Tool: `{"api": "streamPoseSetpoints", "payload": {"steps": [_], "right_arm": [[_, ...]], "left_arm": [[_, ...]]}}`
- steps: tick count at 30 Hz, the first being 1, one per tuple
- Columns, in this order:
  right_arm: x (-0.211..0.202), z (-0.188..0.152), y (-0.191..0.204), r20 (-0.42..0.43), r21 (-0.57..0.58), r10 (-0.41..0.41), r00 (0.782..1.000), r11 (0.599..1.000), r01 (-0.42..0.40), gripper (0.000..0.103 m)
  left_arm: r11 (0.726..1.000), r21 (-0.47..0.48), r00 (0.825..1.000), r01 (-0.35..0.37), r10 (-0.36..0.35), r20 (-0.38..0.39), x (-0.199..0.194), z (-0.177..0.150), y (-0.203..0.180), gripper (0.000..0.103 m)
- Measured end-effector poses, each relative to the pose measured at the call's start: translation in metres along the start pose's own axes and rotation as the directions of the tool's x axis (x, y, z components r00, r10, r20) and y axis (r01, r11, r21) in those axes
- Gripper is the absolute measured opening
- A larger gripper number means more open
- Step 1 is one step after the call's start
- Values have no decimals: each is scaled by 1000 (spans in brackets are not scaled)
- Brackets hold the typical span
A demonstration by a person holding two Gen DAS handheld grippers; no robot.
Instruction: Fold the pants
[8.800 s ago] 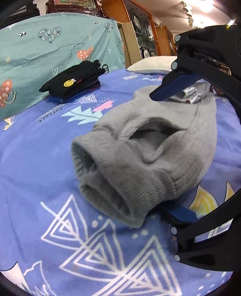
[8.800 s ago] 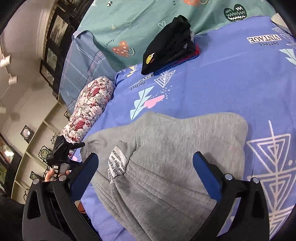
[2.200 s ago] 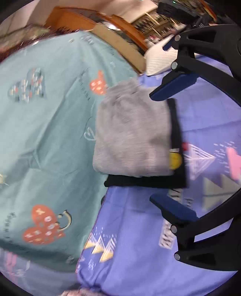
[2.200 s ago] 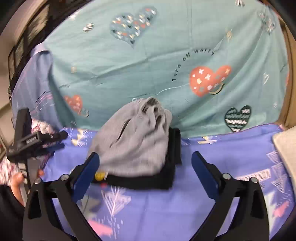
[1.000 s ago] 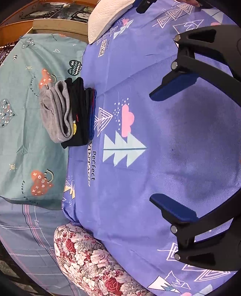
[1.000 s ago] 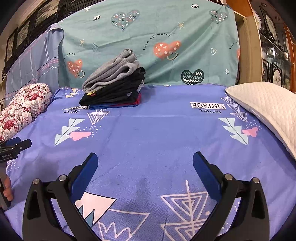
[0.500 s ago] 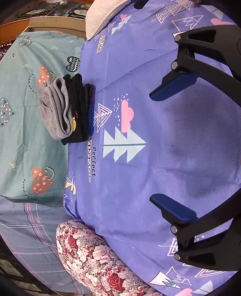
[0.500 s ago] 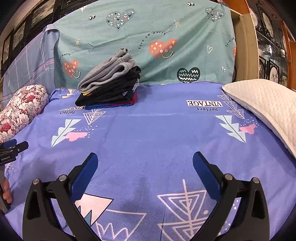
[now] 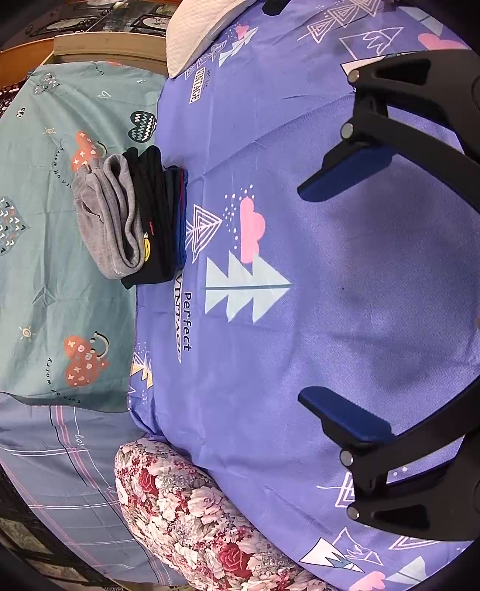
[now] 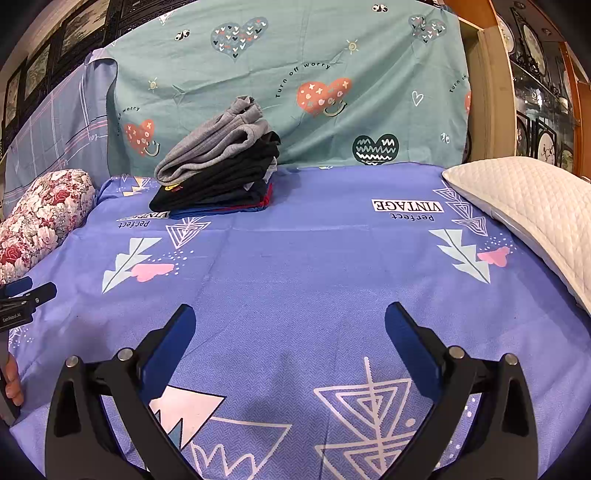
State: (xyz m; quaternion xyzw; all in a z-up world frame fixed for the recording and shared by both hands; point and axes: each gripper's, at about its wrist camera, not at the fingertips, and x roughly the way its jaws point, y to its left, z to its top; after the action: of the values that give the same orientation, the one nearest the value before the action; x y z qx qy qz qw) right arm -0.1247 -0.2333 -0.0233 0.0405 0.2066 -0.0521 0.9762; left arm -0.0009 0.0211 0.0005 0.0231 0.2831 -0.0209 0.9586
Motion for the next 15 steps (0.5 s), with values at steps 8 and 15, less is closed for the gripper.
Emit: {"api": "streamPoseSetpoints", "payload": {"steps": [8, 15], "right_arm": [[0, 0, 0, 1, 0, 0, 1000, 1000, 0, 102], [0, 0, 0, 0, 0, 0, 1000, 1000, 0, 102]], "left_arm": [[1000, 9, 1000, -16, 16, 6, -1, 0, -1, 101], [1000, 5, 1000, -26, 26, 9, -1, 1, 1, 101]]}}
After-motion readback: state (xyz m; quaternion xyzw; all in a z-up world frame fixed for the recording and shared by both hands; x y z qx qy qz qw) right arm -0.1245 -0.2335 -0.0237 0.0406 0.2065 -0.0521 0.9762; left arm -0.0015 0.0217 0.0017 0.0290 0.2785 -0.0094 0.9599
